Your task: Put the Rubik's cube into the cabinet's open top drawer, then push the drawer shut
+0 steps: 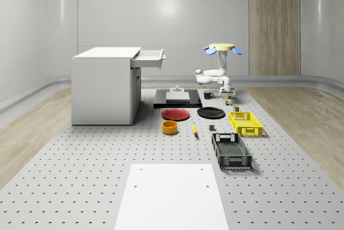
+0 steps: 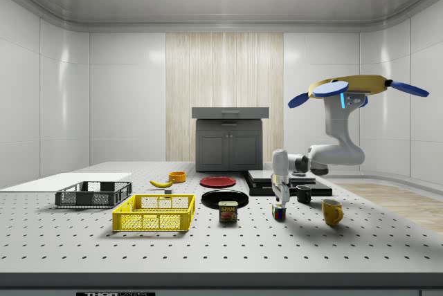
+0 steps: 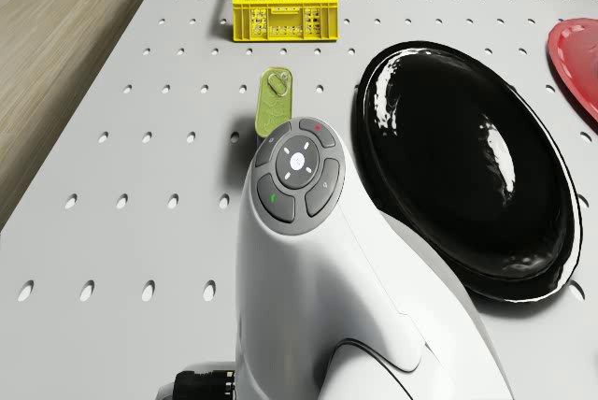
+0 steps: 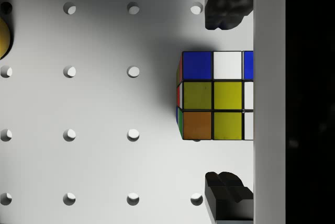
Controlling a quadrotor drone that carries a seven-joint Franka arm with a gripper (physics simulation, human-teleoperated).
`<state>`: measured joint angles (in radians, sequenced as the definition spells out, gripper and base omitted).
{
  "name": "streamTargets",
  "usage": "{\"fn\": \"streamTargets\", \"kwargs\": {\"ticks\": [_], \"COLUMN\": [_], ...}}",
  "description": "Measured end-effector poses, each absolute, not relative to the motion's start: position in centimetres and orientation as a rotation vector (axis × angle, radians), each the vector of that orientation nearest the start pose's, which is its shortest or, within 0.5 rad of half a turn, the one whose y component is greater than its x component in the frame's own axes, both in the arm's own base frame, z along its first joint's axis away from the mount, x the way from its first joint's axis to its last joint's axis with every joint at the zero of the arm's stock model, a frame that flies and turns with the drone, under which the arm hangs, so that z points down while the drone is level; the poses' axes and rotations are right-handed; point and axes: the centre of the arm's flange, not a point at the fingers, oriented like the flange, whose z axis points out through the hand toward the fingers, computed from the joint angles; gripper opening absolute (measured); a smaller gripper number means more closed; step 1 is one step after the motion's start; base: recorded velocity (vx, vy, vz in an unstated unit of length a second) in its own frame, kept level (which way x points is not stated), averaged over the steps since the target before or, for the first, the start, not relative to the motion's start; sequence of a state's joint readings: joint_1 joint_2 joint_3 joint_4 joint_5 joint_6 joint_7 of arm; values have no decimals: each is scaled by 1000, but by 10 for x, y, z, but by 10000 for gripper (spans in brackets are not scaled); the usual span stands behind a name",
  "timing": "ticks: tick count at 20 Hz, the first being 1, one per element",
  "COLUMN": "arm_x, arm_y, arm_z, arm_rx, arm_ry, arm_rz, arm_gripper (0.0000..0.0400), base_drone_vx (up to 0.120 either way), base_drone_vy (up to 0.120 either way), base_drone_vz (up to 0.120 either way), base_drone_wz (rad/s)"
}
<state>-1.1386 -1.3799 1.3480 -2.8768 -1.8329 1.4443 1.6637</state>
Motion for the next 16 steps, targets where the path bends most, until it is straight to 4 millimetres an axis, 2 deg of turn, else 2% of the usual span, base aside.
{"fn": "streamTargets", "kwargs": {"ticks": [4, 16], "arm_x": [307, 307], "arm_y": [0, -5], "arm_z": [491, 512], "arm_rx": [1, 1], "arm_ry": [-2, -2], "arm_rz": [785, 785], "arm_gripper": [400, 400], "base_drone_vx": [20, 0], "base_drone_vy": [0, 0], "base_drone_vz": [-20, 0], "base_drone_wz": [0, 0]}}
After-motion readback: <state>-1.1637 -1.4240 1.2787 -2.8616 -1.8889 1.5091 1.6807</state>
